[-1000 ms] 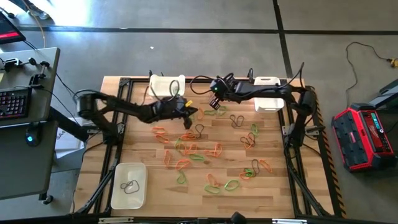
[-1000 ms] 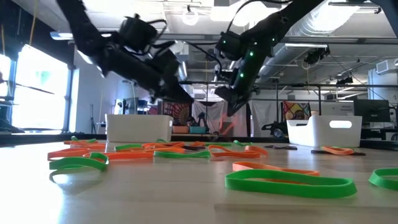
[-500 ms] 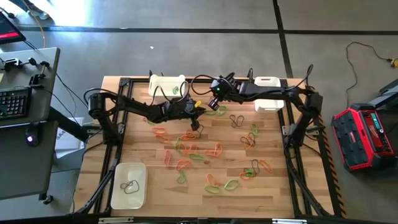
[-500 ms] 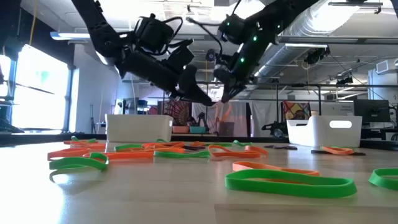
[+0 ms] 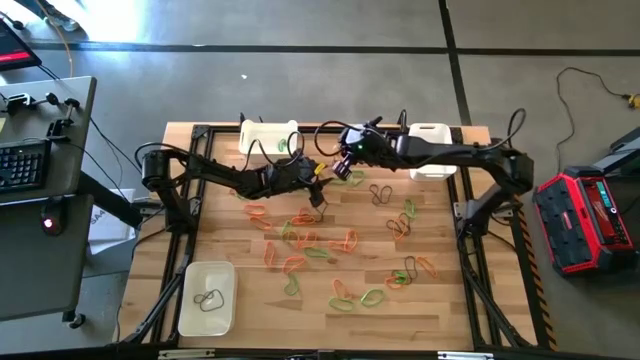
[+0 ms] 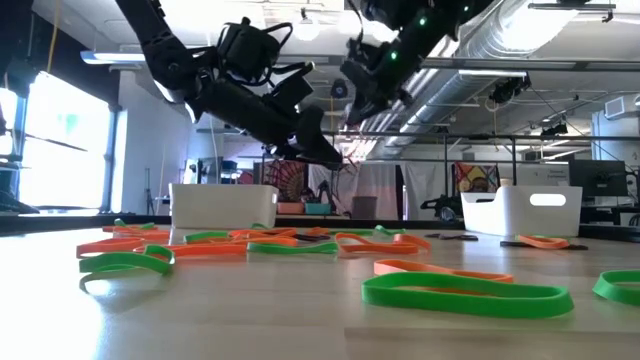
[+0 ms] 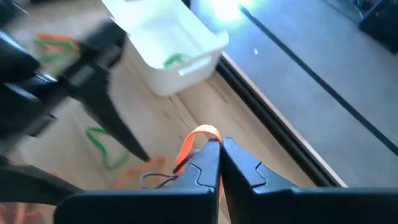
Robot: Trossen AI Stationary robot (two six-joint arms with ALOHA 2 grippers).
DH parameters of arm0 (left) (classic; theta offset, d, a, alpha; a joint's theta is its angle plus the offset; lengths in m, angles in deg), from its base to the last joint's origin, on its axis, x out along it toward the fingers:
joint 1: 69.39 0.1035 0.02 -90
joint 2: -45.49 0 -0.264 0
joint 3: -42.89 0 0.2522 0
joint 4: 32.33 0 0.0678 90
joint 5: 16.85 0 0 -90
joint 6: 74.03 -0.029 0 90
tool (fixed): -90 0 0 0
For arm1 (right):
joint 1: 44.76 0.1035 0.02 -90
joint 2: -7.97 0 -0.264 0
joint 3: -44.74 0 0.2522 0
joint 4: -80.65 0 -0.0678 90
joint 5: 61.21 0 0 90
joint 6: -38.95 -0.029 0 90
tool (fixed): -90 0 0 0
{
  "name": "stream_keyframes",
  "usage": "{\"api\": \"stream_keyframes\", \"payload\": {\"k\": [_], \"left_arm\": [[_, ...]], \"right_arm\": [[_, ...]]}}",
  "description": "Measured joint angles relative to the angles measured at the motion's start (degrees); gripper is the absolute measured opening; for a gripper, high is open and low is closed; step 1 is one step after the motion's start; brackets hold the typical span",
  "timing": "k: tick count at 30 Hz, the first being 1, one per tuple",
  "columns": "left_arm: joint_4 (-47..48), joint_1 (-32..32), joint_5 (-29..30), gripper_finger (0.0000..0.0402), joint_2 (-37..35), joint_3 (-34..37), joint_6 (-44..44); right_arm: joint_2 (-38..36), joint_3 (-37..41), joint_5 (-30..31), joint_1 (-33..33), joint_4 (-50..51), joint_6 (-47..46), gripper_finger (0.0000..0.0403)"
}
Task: Sort rubber bands into baskets
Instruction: Put the orange rubber band into the top right white bin
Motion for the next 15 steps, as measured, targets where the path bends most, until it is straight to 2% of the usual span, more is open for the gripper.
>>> {"api": "stream_keyframes", "payload": {"k": [4,9,12,15], "left_arm": [[-1.53,-0.67,0.88,0.0230,0.00,0.00,0.38],[-2.21,-1.14,8.11,0.0232,-0.02,0.00,0.35],[-2.15,-1.10,8.52,0.0213,-0.02,0.00,0.09],[-0.97,-1.69,8.52,0.0166,-0.13,0.00,-2.15]], "right_arm": [[-1.13,0.00,0.02,1.24,-1.79,0.30,0.0000],[-1.37,-0.02,0.02,2.17,-2.80,0.63,0.0000],[-1.38,-0.02,0.02,2.36,-2.75,1.04,0.0000],[-1.38,-0.02,0.02,2.32,-1.67,1.07,0.0000]]}}
